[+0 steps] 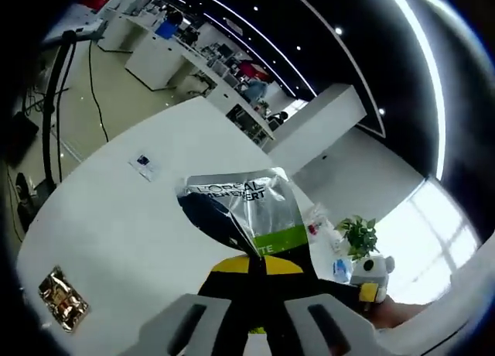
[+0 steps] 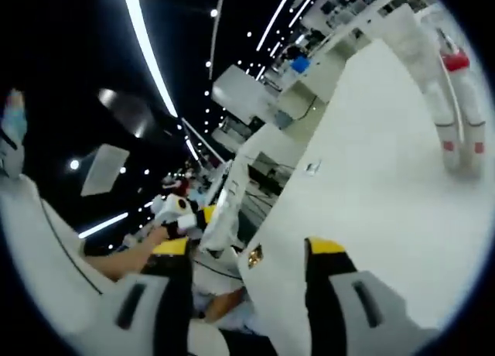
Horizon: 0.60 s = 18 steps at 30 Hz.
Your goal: Arrange the skincare products in the storage area until every visible bottle or jar stands upright without overlapping.
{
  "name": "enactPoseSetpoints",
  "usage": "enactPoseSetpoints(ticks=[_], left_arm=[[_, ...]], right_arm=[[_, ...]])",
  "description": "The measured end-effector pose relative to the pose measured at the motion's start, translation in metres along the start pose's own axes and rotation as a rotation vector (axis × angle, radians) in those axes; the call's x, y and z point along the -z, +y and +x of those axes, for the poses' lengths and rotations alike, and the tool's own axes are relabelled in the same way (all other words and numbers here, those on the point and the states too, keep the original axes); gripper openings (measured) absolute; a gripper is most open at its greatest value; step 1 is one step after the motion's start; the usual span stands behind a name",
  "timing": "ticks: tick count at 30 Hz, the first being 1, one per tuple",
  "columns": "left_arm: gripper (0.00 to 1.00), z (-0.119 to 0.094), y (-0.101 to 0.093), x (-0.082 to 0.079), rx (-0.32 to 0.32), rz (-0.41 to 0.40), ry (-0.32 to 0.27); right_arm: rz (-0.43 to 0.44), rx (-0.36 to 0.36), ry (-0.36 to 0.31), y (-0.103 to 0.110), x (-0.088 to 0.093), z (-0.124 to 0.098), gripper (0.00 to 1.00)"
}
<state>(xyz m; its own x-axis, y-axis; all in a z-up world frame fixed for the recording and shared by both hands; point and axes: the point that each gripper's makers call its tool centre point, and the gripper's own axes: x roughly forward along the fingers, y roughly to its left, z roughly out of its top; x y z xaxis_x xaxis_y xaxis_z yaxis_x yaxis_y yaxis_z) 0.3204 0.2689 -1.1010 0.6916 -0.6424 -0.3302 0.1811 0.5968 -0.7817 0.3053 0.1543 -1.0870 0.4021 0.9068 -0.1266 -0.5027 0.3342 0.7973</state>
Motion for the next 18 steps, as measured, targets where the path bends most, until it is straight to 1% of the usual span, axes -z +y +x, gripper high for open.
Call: enactPoseSetpoints(ticks=[1,2,7,8,10,11,12,13,14,15,16,17,18], left_arm=[[0.01,-0.001,-0.007,-0.001,0.008,0.006,-0.006],[0.01,-0.001,-0.01,-0.001,0.008,0.015,-0.007],[0.01,0.002,-0.029,0.003,0.061,0.034,0.023],[0.01,0.003,-0.034,0.004,0.063,0.054,0.031],[0.01,0.007,-0.041,0.013,0.035,0.191,0.105],[0.01,0.009,-0.044,0.016,0.032,0.224,0.126],[0.01,0.01,-0.045,0.017,0.03,0.239,0.132],[0.01,0.013,-0.05,0.019,0.023,0.282,0.149],[0.01,0.017,-0.056,0.021,0.02,0.344,0.171],[0.01,0.02,-0.06,0.024,0.022,0.395,0.195],[0.01,0.023,-0.064,0.025,0.021,0.428,0.206],[0.01,0.028,-0.071,0.029,0.034,0.471,0.228],[0.01,0.03,-0.075,0.032,0.038,0.502,0.243]], right_arm=[[-0.008,-0.004,-0.015,0.003,-0.006,0.002,0.61],[-0.01,-0.006,-0.019,0.005,-0.009,0.003,0.62],[-0.024,-0.019,-0.026,0.012,-0.02,0.007,0.62],[-0.023,-0.017,-0.025,0.012,-0.021,0.007,0.62],[0.001,-0.02,-0.033,0.018,-0.024,0.004,0.63],[0.011,-0.024,-0.042,0.022,-0.026,0.003,0.64],[0.016,-0.027,-0.046,0.023,-0.027,0.002,0.64],[0.025,-0.031,-0.054,0.026,-0.029,0.001,0.64],[0.039,-0.04,-0.065,0.031,-0.032,0.0,0.64],[0.067,-0.04,-0.066,0.032,-0.032,0.001,0.64],[0.093,-0.033,-0.069,0.032,-0.032,0.002,0.63],[0.104,-0.029,-0.068,0.032,-0.032,0.003,0.62],[0.114,-0.025,-0.064,0.032,-0.032,0.004,0.59]])
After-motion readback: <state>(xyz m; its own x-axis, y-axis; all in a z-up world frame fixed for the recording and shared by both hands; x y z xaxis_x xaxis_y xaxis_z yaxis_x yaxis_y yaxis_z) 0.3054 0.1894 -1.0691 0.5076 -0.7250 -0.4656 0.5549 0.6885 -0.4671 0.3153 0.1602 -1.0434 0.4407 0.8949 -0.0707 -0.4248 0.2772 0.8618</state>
